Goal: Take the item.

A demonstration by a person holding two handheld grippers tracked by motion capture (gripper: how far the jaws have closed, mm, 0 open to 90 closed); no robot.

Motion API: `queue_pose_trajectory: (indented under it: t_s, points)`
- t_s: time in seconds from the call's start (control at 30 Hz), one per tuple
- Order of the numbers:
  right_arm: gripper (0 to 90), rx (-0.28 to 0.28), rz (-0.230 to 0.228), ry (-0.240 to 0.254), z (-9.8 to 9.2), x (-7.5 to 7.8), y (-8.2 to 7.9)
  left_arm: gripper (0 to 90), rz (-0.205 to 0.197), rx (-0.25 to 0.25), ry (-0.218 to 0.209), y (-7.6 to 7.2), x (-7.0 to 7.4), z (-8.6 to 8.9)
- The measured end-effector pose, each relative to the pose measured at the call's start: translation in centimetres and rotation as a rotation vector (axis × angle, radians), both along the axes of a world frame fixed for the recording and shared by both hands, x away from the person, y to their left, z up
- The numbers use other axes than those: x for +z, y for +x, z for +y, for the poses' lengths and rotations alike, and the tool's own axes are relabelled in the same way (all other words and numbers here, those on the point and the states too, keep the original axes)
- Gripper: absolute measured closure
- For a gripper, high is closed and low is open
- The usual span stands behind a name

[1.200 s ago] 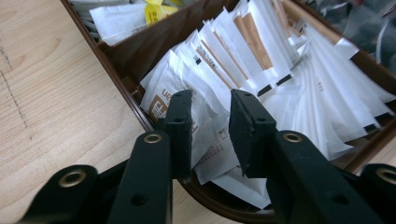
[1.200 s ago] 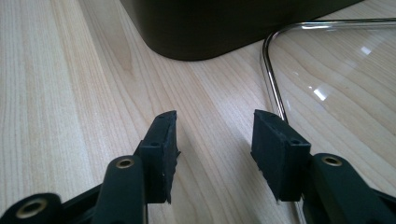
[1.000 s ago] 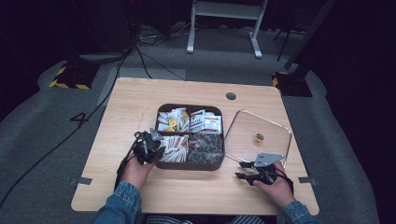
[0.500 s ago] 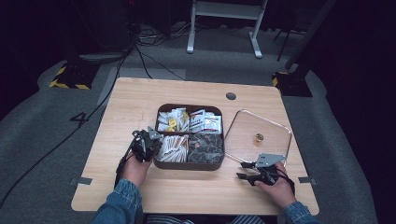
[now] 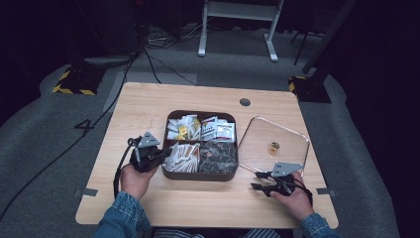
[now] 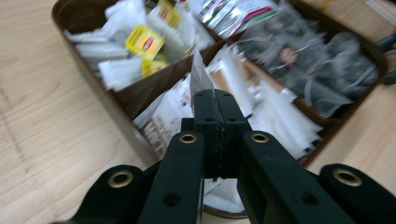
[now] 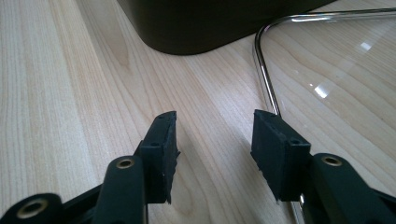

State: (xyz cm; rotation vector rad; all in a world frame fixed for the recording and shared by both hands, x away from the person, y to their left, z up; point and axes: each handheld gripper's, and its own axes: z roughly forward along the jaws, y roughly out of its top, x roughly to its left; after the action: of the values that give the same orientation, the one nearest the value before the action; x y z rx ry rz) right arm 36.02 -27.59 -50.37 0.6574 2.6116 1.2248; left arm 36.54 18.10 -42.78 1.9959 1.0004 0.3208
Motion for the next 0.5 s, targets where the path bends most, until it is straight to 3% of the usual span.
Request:
queue_pose_trajectory:
  t_s: [0.4,0.5]
  points:
    - [51.0,0.0,-0.003,-0.001,0.0,0.0,0.0,89.5,-0.022,-0.14,-0.146,-1.3,1.6,0.2]
    - [51.0,0.0,0.0,0.001,0.0,0.0,0.1,89.5,-0.032,-0.168,-0.14,-1.8,1.9,0.0]
